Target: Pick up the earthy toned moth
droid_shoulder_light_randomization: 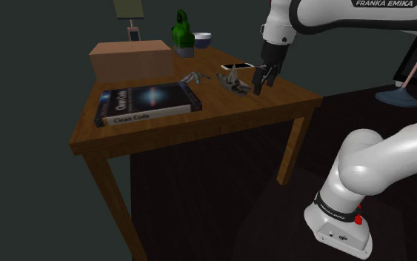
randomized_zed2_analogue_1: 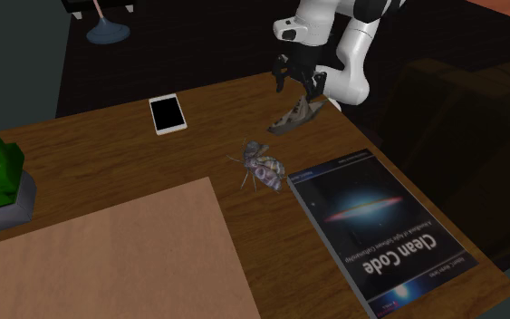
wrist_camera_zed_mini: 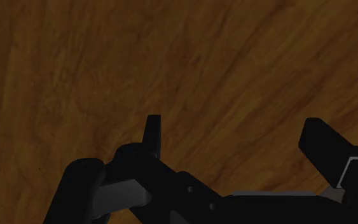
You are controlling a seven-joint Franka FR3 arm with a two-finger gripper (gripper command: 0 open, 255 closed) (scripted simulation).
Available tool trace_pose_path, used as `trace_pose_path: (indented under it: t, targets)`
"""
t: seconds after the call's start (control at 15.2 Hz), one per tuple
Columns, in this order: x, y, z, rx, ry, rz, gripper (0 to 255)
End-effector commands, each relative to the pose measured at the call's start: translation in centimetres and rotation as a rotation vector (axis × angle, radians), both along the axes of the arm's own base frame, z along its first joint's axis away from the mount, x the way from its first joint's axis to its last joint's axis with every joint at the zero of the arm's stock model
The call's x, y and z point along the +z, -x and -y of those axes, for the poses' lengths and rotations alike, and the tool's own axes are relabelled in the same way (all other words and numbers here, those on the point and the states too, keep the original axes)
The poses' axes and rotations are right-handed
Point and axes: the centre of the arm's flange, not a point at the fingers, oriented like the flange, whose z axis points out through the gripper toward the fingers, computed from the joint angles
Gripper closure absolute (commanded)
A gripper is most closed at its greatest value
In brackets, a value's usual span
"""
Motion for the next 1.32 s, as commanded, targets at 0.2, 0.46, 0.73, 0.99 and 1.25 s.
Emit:
trace_pose_path:
  t: [0.2, 0.46, 0.73, 0.99, 1.25]
  targets:
    - [0.9, -3.7, 0.8, 0.091, -0.024, 0.004, 0]
    - [2.2, -8.7, 1.4, 0.213, -0.055, 0.01, 0]
    - [3.5, -13.7, 1.4, 0.335, -0.087, 0.015, 0]
    - [4.8, -18.7, 0.8, 0.456, -0.118, 0.021, 0]
    - [6.1, -23.6, -0.3, 0.578, -0.15, 0.026, 0]
